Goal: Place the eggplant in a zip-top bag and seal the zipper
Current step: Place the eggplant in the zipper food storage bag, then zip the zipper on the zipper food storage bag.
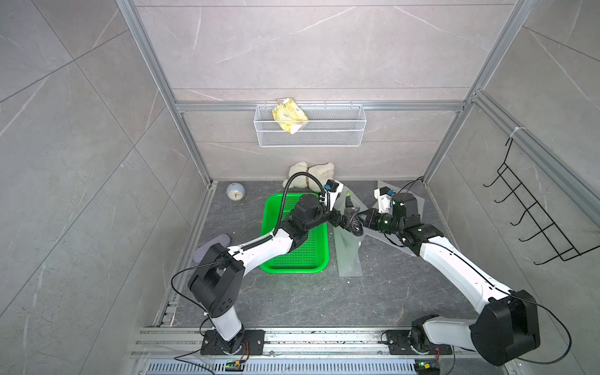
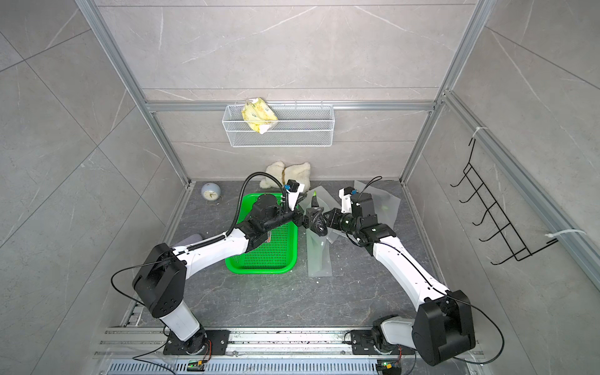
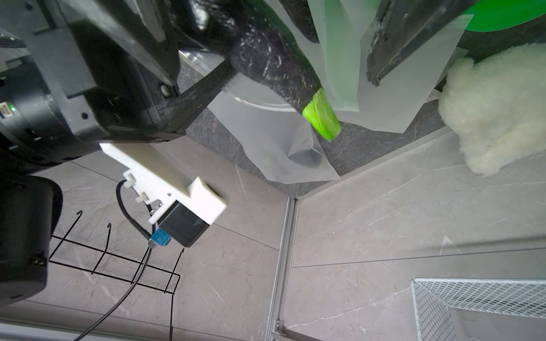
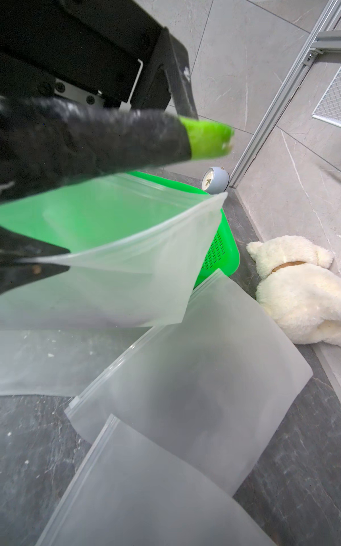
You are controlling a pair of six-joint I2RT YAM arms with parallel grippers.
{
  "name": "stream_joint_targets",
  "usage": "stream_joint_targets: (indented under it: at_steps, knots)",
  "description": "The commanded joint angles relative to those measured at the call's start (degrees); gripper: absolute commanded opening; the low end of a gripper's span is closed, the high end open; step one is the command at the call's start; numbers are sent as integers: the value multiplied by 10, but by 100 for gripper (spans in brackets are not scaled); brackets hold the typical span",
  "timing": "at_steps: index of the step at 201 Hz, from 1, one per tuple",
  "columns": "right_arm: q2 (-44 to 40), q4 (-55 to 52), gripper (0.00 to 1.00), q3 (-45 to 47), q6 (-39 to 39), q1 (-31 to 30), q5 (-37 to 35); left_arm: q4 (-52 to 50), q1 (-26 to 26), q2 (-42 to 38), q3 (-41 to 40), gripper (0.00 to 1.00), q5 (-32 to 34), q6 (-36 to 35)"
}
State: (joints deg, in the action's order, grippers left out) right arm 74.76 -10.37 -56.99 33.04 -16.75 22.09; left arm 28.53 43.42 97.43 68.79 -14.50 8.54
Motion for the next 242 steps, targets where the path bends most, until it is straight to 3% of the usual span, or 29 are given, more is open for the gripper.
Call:
stream_joint_targets:
  at_steps: [1,34,99,157,201,242]
  knots:
    - [-1,18,0,9,5,2,1,-15,2,-18,31,99,7,7]
    - [0,24,0,10,6,2,3,-51,3,-22,34,97,-7,-27]
    - [0,26,0,2,16,2,-3,-57,3,-45,12,95,33,-30]
    - [-8,64,0,13,98,2,-77,-74,2,-114,-32,91,66,-23]
    - [1,123,0,26,191,1,-107,23,2,-129,-123,86,59,21]
    - [4,124,0,18,215,2,-129,116,4,-120,-189,83,-38,28]
